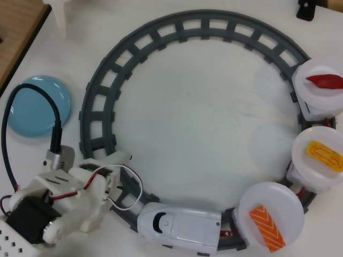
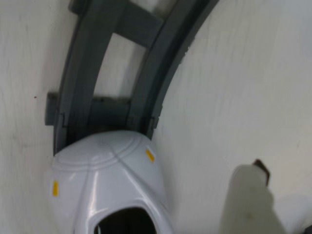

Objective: Pick up the sushi from the Shinkansen and put it on the blue dish

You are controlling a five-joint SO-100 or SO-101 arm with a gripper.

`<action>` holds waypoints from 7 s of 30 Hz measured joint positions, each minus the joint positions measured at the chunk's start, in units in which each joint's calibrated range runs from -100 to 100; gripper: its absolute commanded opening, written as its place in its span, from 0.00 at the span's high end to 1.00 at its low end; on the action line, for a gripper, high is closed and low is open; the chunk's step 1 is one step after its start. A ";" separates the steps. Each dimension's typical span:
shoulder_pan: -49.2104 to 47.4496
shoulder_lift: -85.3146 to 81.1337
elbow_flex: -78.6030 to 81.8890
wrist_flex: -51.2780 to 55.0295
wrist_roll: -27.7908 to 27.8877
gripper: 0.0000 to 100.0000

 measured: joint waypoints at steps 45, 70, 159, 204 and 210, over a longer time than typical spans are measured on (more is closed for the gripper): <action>7.85 -2.02 -14.00 22.10 37.87 0.74; 8.58 11.13 -18.30 23.03 45.99 0.74; 7.68 22.78 -11.25 6.97 47.59 0.78; -9.40 19.23 -32.30 11.76 5.79 0.66; -9.64 19.15 -32.30 19.08 -4.35 0.66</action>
